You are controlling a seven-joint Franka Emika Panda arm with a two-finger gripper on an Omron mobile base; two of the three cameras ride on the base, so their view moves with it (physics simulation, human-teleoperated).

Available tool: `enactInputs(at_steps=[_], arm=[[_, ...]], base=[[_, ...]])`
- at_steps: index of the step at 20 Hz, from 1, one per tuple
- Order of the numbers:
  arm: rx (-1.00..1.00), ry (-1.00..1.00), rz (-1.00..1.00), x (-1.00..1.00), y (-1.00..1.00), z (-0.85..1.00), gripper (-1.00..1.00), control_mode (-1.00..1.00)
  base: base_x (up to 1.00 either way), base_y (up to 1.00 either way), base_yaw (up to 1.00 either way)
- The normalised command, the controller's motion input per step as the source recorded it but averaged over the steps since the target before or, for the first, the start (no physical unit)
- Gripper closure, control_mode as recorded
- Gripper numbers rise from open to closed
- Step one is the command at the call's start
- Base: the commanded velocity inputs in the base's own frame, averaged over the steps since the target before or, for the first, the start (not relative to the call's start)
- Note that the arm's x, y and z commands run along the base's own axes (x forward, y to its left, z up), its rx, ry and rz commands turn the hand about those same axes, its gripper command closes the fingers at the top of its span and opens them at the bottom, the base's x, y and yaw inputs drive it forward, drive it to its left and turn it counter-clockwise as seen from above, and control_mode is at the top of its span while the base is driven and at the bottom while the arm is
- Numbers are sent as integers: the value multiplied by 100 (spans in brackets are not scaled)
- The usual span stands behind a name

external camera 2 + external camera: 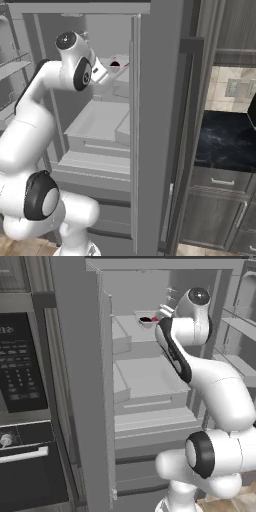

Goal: Place the tupperware containing the steak and eggplant meal in the microwave. Close the microwave door and press the start button to reheat the meal.

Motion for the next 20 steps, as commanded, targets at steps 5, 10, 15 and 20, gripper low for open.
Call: enactInputs(at_steps=[5,10,15,20], arm=[[12,2,0,56,0,0,-100,-100],[3,2,0,52,0,0,-100,-100],[0,5,0,59,0,0,-100,-100],[0,5,0,61,0,-1,-100,-100]], base=[[0,0,0],[0,0,0],[0,0,0],[0,0,0]])
